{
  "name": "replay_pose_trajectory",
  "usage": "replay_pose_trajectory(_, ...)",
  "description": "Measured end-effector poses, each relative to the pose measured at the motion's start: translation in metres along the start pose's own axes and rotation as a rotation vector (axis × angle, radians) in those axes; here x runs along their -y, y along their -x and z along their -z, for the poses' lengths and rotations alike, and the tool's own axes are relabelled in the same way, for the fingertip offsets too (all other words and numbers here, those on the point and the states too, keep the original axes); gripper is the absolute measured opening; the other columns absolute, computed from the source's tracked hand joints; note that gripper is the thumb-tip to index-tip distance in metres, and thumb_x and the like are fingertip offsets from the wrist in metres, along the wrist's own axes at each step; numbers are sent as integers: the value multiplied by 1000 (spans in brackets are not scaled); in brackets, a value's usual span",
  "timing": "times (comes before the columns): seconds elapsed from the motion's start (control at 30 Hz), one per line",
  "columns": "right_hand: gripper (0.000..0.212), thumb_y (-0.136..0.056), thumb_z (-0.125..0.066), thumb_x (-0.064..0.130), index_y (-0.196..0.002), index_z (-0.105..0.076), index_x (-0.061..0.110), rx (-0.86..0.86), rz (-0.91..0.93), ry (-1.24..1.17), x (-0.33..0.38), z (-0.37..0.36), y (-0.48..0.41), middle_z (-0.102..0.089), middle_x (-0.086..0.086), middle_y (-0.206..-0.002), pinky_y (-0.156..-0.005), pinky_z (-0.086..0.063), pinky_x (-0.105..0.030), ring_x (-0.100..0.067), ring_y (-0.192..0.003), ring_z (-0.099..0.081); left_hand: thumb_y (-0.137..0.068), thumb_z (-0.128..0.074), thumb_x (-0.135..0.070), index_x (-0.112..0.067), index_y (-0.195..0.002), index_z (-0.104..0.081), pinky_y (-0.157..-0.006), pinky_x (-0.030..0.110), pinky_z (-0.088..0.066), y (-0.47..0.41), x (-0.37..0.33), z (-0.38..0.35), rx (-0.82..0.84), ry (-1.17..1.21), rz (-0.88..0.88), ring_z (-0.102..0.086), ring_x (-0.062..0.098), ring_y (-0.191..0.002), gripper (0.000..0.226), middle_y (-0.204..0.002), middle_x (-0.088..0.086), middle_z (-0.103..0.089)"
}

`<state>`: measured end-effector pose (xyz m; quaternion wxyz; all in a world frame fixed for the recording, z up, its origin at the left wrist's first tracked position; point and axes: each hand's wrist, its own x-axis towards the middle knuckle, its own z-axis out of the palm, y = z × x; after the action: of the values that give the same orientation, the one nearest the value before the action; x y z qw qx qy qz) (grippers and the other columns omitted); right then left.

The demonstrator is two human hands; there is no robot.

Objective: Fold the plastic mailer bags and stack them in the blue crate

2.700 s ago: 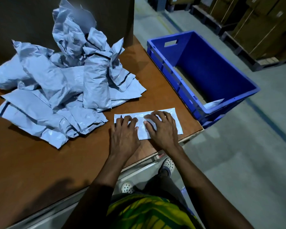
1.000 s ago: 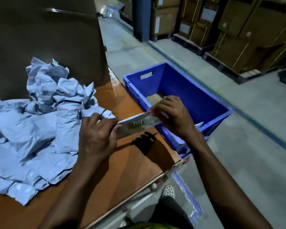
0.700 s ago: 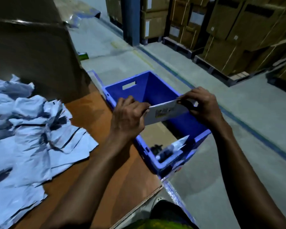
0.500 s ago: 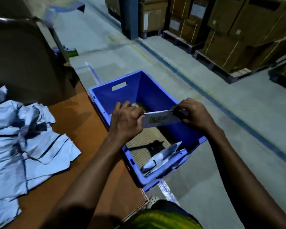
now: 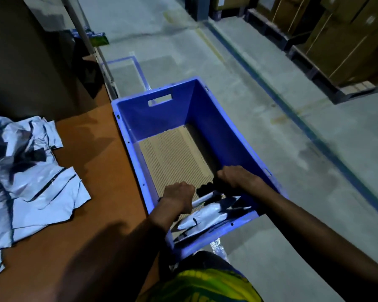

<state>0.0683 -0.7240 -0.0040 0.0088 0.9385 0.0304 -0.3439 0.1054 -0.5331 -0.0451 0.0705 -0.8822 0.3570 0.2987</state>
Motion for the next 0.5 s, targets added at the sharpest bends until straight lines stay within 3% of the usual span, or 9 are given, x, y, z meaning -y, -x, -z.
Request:
replay_pose_trajectory(0.13, 27, -97, -66, 24, -121, -72, 15, 112, 31, -99, -10, 0, -1, -74, -14, -115, -85, -57, -42, -32, -103, -72, -86, -72, -16, -8, -126, -60, -94, 39, -53, -6, 1, -2, 184, 155, -24, -61, 37, -120, 43, -133, 19, -60)
replay_pose_trajectory(0.23, 33, -91, -73, 22, -124, -72, 20, 156, 100, -161, -12, 0, 0, -77, -4, -111, -74, -53, -32, -17, -84, -67, -81, -71, -8, -9, -140, -48, -87, 37, -55, -6, 0, -3, 309, 223, -22, -62, 34, -118, 63, -137, 16, -59)
replay_pose_trajectory(0.3, 46, -87, -79, 36, -131, -70, 28, 159, 162, -249, -9, -7, -4, -76, 7, -116, -82, -57, -30, -13, -91, -70, -82, -70, -11, -10, -144, -45, -68, 29, -52, -7, 0, -4, 367, 234, -31, -68, 27, -99, 67, -127, 10, -64)
replay_pose_trajectory(0.37, 51, -87, -80, 41, -135, -68, 32, 217, 177, -282, -6, -13, -11, -75, 8, -123, -92, -58, -33, -15, -104, -72, -84, -70, -15, -11, -135, -53, -56, 24, -44, -7, -1, -4, 403, 223, -49, -63, 20, -77, 54, -113, 7, -67)
replay_pose_trajectory(0.43, 49, -90, -78, 38, -138, -67, 30, 281, 185, -243, -3, -17, -14, -74, 5, -127, -95, -58, -33, -17, -107, -72, -89, -69, -15, -12, -135, -52, -58, 25, -48, -6, -3, -3, 444, 233, -83, -62, 22, -87, 49, -125, 11, -65)
replay_pose_trajectory(0.5, 45, -91, -78, 35, -135, -69, 29, 238, 161, -293, -1, -18, -13, -76, 5, -122, -92, -59, -32, -17, -103, -73, -90, -67, -11, -12, -140, -49, -61, 27, -54, -6, -4, -1, 453, 250, -92, -65, 25, -98, 53, -133, 12, -62)
